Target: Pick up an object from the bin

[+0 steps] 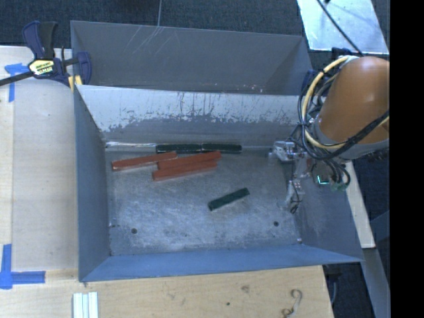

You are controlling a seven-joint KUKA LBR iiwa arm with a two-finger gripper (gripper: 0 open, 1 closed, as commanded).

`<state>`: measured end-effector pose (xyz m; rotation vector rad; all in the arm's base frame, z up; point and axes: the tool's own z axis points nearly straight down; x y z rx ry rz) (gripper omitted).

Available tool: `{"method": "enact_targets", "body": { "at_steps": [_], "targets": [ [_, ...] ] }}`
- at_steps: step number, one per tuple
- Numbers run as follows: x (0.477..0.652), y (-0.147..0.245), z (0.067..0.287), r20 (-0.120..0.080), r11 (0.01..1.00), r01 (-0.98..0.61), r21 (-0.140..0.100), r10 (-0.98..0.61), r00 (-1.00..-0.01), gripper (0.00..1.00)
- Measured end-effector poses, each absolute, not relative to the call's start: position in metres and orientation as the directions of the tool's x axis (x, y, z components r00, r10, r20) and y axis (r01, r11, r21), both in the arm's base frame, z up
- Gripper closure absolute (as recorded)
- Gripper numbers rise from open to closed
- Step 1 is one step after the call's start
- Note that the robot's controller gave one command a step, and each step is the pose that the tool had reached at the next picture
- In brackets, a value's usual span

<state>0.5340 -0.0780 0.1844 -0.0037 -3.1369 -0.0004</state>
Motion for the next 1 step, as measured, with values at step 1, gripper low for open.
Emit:
{"method": "enact_targets", "body": {
  "at_steps": [1],
  "targets": [
    [0.5652,-0.016,0.07,-0.003,0.993,-0.121,0.0,-0.121,-0.993,0.0]
  ]
}}
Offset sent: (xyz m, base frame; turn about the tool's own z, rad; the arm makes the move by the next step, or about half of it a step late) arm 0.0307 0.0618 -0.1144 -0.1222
